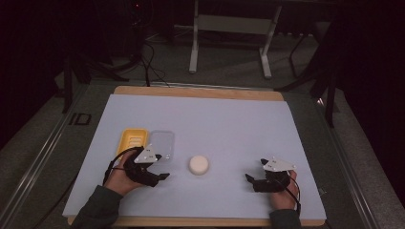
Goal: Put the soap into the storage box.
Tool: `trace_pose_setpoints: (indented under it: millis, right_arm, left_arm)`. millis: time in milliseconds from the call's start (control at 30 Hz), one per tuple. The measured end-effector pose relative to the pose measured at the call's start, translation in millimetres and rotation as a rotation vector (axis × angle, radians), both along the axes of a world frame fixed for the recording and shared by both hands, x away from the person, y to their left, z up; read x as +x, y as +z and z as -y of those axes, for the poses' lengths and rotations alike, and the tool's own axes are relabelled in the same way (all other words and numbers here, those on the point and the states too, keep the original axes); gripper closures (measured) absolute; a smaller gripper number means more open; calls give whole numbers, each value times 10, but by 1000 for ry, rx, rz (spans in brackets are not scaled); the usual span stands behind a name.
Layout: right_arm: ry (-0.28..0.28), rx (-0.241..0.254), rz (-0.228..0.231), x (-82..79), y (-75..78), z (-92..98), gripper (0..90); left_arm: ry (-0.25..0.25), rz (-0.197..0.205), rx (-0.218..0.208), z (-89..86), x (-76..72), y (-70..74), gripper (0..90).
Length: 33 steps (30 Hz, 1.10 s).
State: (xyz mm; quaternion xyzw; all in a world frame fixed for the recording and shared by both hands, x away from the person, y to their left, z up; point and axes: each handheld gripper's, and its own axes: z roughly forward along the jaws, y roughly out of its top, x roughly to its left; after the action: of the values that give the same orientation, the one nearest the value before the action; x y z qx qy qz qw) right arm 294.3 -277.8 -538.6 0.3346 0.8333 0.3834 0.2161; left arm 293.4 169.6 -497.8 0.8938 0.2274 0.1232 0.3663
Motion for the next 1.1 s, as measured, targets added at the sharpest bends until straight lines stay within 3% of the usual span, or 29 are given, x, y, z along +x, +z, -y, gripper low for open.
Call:
trace_pose_setpoints:
  millis: [533, 1100]
  right_arm:
    - [-3, 14, 1, -5, 8, 18, 139]
    - [1, 8, 4, -8, 7, 12, 139]
  left_arm:
    - [-76, 7, 40, 283, 155, 42, 220]
    - [-97, -28, 15, 528, 302, -34, 108]
